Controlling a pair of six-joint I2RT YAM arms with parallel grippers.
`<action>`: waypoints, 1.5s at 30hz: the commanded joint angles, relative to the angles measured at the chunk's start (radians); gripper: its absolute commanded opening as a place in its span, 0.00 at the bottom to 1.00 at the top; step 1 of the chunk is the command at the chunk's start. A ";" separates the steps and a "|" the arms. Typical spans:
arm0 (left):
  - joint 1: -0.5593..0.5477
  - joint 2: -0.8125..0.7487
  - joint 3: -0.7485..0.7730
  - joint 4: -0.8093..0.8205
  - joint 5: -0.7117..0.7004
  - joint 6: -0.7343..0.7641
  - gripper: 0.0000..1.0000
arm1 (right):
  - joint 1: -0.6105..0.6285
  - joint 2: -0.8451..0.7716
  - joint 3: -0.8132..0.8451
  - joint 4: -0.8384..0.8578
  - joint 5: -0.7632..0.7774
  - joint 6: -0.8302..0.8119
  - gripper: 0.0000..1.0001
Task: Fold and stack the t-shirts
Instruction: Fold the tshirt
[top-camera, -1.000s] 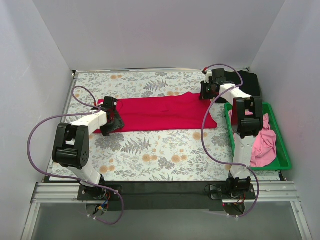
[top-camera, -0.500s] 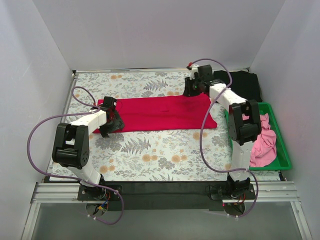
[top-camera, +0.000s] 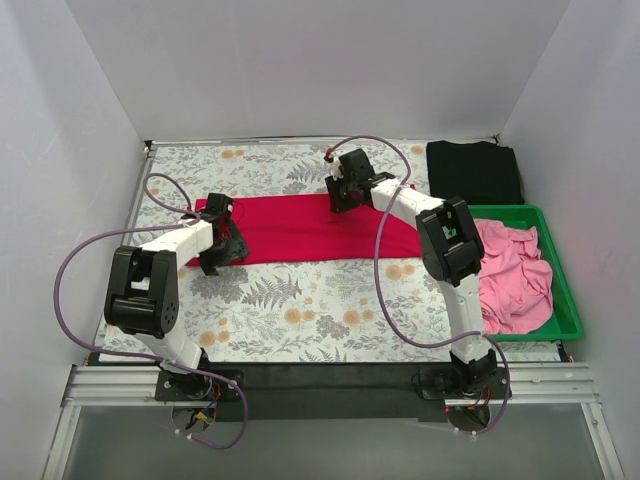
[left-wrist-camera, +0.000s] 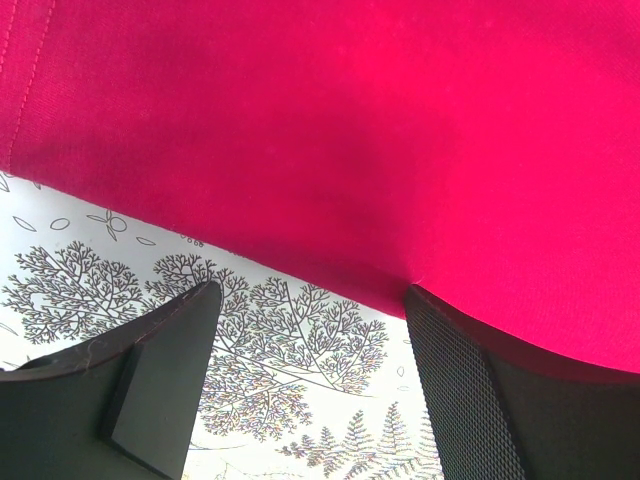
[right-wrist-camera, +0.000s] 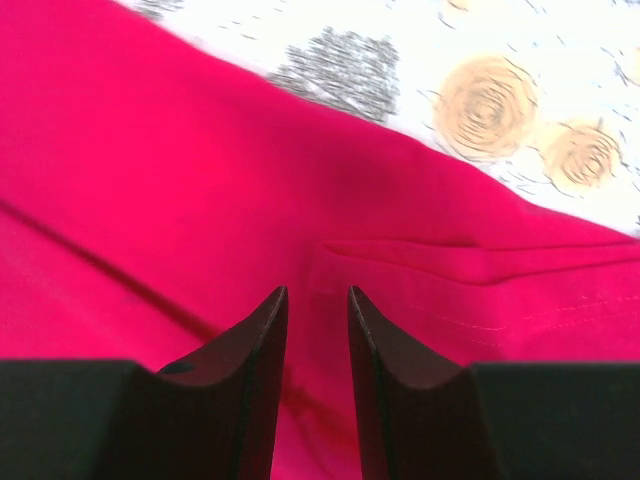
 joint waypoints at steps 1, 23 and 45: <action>0.003 -0.035 -0.023 -0.009 0.026 -0.008 0.69 | 0.005 0.018 0.049 0.025 0.109 0.019 0.32; 0.003 -0.055 -0.075 0.006 0.043 -0.008 0.69 | 0.018 0.094 0.135 0.005 0.091 0.030 0.01; 0.003 -0.063 -0.061 -0.010 0.029 -0.016 0.70 | -0.025 0.048 0.186 0.020 0.031 0.029 0.32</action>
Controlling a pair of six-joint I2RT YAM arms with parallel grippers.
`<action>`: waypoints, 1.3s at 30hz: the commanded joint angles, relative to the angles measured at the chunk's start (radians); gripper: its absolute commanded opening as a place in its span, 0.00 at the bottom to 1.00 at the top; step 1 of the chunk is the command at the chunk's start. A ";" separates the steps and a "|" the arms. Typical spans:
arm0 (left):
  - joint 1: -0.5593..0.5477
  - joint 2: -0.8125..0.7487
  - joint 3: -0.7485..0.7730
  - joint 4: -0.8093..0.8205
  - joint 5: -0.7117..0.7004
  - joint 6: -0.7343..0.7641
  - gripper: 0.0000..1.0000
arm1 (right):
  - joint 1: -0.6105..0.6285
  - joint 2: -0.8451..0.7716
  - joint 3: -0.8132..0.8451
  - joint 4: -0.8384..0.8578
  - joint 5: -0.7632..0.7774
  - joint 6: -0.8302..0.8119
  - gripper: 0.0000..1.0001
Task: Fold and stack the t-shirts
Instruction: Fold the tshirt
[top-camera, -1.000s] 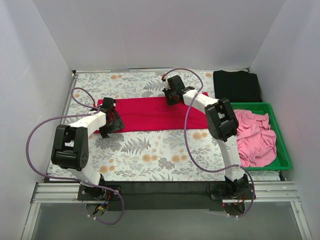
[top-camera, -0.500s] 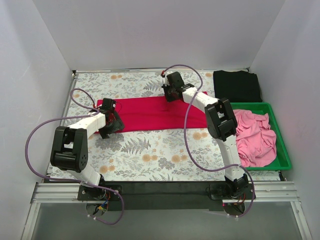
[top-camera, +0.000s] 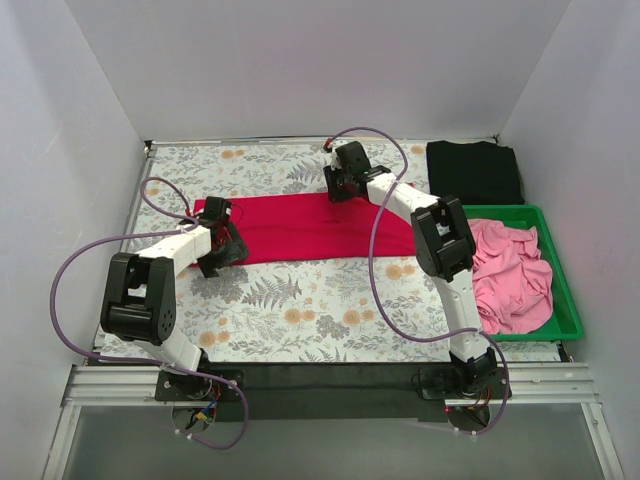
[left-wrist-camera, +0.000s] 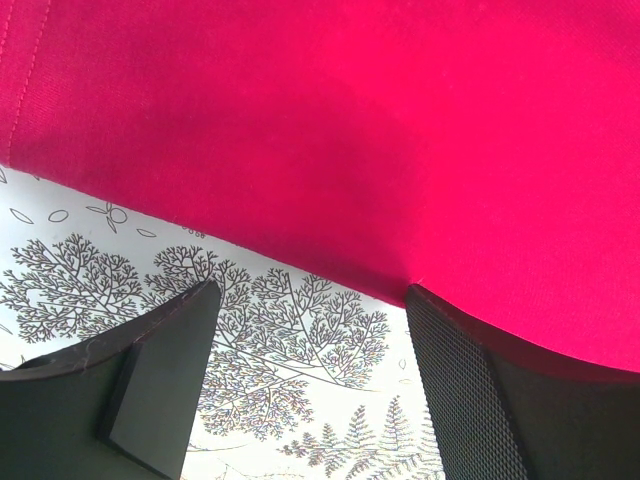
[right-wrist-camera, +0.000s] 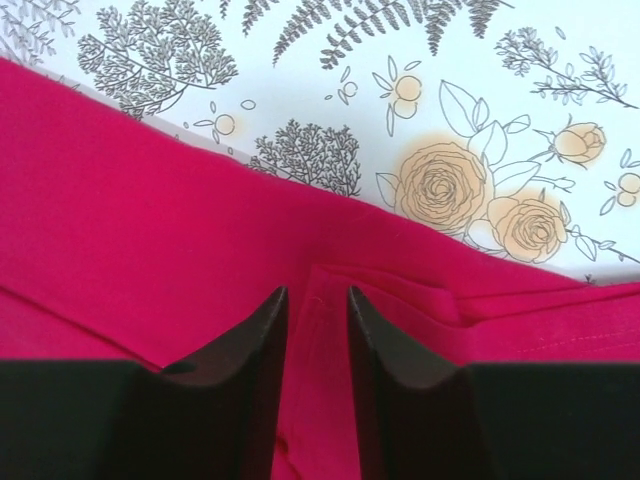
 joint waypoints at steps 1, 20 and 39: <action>0.002 -0.018 -0.007 -0.055 0.019 -0.011 0.70 | -0.047 -0.061 0.046 0.028 -0.057 -0.018 0.33; 0.005 -0.033 -0.034 -0.090 0.002 0.006 0.71 | -0.339 -0.002 0.064 -0.035 -0.370 -0.182 0.34; 0.016 -0.144 -0.039 -0.044 0.061 0.004 0.72 | -0.354 0.078 0.101 -0.017 -0.373 -0.153 0.35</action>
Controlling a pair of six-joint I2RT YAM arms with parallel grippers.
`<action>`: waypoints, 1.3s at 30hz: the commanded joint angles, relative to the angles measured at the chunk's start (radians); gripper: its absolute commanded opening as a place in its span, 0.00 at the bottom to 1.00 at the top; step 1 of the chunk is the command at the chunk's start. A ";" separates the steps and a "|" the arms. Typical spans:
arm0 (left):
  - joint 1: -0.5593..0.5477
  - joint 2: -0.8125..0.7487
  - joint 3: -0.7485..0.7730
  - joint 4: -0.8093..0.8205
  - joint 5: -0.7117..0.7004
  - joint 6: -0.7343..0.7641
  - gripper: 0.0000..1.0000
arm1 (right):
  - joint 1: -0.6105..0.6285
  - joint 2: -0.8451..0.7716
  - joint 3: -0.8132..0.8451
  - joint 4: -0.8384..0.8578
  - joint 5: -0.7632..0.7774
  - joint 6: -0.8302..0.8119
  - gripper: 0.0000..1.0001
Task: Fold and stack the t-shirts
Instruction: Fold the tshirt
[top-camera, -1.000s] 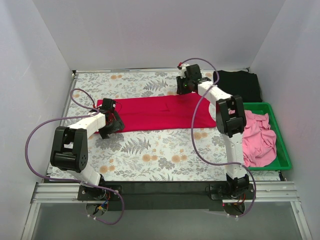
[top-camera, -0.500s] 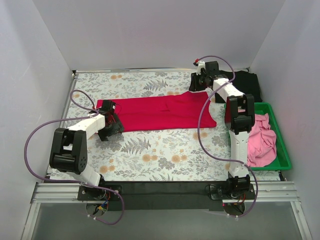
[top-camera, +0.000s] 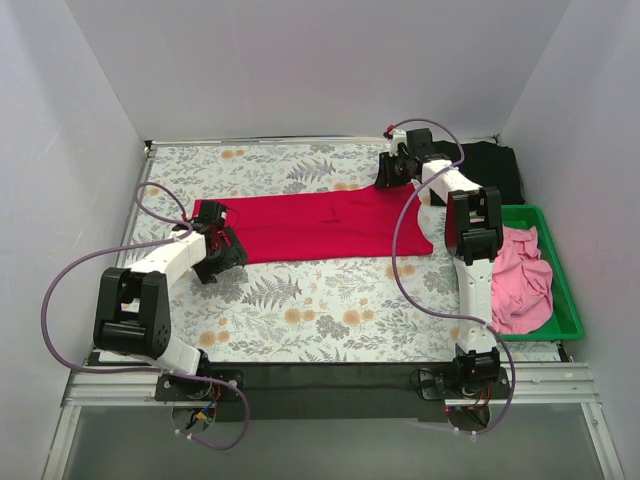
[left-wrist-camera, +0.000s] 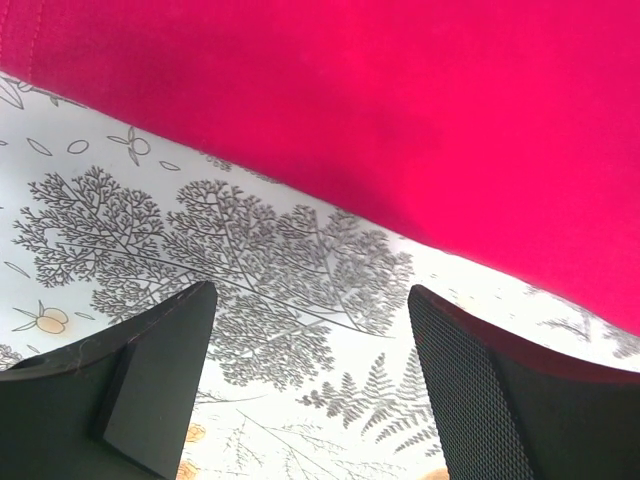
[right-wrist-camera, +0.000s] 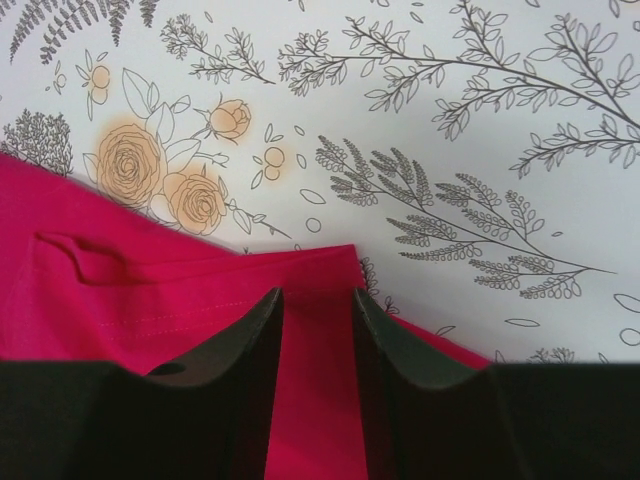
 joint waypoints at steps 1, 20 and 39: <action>0.006 -0.068 -0.001 0.038 0.035 0.004 0.72 | -0.007 -0.023 0.022 0.019 0.015 -0.006 0.35; 0.006 -0.079 0.011 0.080 0.061 0.024 0.72 | -0.021 0.039 0.014 0.046 -0.074 0.049 0.29; 0.004 -0.101 -0.006 0.071 0.055 0.018 0.72 | -0.044 0.042 0.083 0.046 -0.075 0.073 0.01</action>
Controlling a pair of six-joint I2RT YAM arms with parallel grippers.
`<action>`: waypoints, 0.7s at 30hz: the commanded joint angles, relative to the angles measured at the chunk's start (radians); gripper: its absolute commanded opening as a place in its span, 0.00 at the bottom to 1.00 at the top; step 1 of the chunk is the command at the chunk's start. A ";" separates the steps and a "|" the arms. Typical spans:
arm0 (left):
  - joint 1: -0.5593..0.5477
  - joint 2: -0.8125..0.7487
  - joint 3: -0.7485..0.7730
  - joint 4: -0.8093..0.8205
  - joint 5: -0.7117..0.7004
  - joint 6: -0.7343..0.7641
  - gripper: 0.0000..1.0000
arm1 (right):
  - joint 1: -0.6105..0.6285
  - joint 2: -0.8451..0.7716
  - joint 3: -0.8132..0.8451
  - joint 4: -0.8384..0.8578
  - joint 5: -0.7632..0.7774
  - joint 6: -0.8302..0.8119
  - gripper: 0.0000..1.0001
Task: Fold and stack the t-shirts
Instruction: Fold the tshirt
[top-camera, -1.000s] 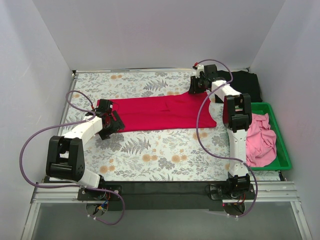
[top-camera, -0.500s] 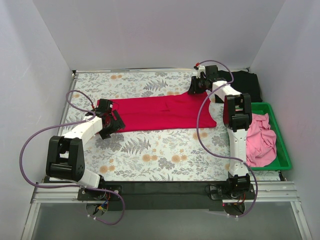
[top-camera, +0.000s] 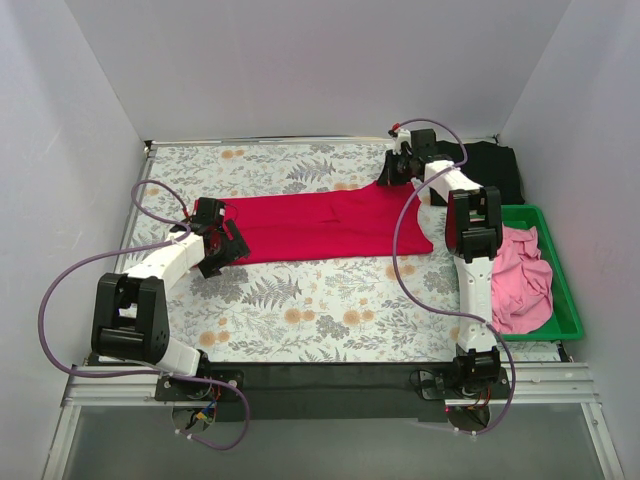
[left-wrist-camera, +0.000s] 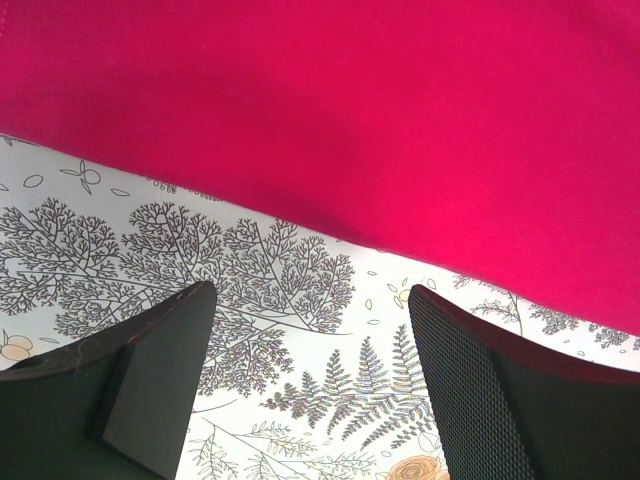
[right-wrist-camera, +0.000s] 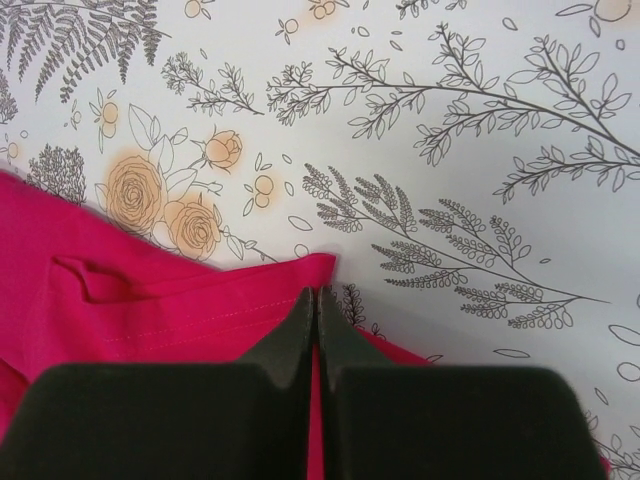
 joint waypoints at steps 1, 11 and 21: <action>0.004 -0.052 -0.007 0.002 0.001 -0.002 0.72 | -0.017 -0.009 0.051 0.001 -0.010 0.005 0.01; 0.004 -0.063 -0.021 0.007 -0.006 -0.023 0.73 | -0.023 -0.097 -0.033 0.056 0.024 0.002 0.01; 0.004 -0.069 -0.030 0.018 -0.002 -0.031 0.72 | -0.024 -0.132 -0.058 0.073 -0.019 0.002 0.01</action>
